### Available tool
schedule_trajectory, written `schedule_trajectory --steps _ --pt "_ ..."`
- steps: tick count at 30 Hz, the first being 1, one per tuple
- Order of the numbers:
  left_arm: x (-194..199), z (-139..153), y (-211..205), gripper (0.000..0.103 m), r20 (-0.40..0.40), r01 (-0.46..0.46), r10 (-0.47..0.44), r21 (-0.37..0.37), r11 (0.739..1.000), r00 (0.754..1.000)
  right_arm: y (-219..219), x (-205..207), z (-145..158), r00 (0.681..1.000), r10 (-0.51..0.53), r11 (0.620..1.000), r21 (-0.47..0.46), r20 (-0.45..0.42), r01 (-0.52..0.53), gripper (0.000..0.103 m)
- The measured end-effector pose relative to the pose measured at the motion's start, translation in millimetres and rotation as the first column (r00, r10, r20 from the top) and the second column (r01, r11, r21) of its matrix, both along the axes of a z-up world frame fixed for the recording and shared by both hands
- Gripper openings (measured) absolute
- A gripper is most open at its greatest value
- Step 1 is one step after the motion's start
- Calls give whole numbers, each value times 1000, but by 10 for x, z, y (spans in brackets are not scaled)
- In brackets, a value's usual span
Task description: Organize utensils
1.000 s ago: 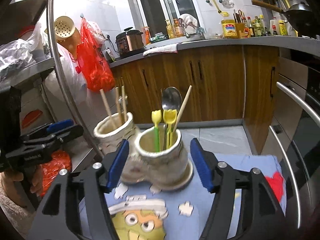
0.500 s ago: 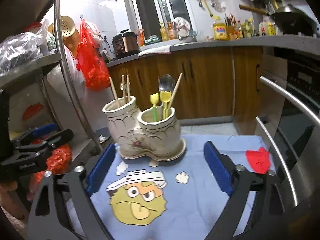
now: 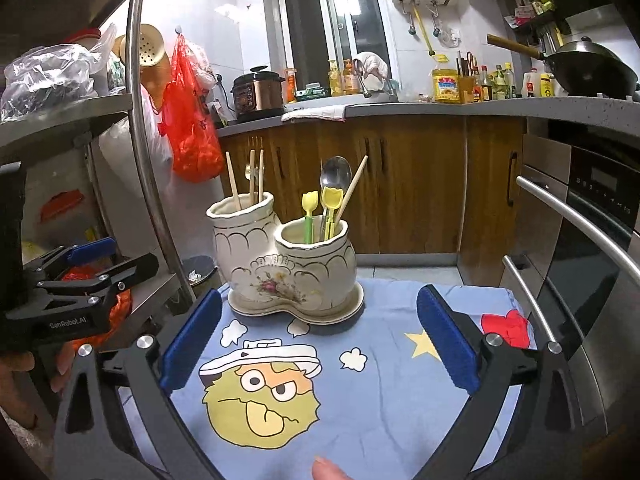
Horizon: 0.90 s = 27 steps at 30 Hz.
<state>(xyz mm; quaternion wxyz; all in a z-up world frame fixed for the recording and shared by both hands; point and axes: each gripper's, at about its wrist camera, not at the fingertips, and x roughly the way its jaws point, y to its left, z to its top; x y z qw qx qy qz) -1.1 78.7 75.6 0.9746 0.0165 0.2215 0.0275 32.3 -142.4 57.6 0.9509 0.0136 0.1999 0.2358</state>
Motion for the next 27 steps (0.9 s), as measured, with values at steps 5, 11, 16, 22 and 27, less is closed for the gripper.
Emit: schedule_trajectory --steps 5,11,16,22,27 --pt "5 -4 12 94 -3 -5 5 -2 1000 1000 4 4 3 1000 -3 1000 1 -2 3 97" --pt "7 -5 14 94 -2 -5 5 -1 1000 1000 12 6 2 1000 -1 1000 -1 -2 1 97" --pt "10 -6 17 94 -2 -4 4 2 1000 1000 36 15 -4 1000 -2 1000 -2 -8 2 97" --pt "6 -7 14 94 -4 -3 3 1 1000 1000 32 8 -5 1000 1 1000 -1 -8 -1 97" --pt "7 -6 15 94 -2 -4 4 0 1000 1000 44 11 -9 1000 -1 1000 -4 -11 1 97"
